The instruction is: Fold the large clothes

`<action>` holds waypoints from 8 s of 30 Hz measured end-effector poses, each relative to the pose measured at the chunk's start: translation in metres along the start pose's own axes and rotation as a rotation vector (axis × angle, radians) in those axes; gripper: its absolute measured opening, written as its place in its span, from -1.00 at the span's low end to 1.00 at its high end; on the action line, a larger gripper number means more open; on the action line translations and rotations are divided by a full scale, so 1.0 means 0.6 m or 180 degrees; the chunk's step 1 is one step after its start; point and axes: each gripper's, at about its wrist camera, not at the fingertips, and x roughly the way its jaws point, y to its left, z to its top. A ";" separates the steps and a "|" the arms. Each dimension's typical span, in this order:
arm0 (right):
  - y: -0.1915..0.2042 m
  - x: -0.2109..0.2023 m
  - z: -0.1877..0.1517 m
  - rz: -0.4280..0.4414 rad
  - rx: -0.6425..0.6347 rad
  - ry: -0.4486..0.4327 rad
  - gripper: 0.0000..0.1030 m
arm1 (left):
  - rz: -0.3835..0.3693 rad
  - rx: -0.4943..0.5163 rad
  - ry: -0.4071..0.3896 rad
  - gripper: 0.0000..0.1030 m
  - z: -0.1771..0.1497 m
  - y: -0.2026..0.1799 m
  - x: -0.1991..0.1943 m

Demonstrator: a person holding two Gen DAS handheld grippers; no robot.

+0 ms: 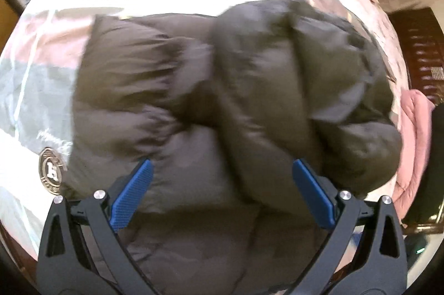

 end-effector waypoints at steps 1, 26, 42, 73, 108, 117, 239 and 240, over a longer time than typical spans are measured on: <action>0.031 -0.002 0.020 0.0108 -0.0099 -0.0091 0.81 | -0.0035 0.0002 0.0028 0.96 -0.004 -0.011 0.001; 0.017 0.119 -0.139 -0.0205 -0.0724 0.0697 -0.63 | 0.0303 0.0107 -0.0355 0.96 -0.098 -0.081 -0.062; -0.108 0.023 -0.072 0.0388 0.0844 0.0440 0.90 | 0.0054 0.0249 0.0295 0.96 -0.134 -0.119 0.053; 0.060 0.073 0.117 -0.0038 -0.0183 -0.0481 0.41 | 0.0864 0.0376 -0.0661 0.96 -0.047 -0.115 -0.008; 0.041 0.126 0.025 -0.0676 -0.0688 -0.0189 0.65 | 0.0994 0.0542 -0.0072 0.96 -0.128 -0.067 0.093; 0.056 0.165 -0.049 -0.0742 -0.0987 0.0337 0.65 | 0.1111 0.0638 0.0134 0.96 -0.177 -0.049 0.113; 0.126 0.143 0.308 0.0074 -0.1406 -0.0138 0.53 | 0.0109 0.1268 -0.1075 0.64 0.175 -0.100 -0.132; 0.137 0.162 0.295 0.0058 -0.1457 -0.0052 0.45 | 0.0320 0.1597 -0.1012 0.65 0.149 -0.151 -0.094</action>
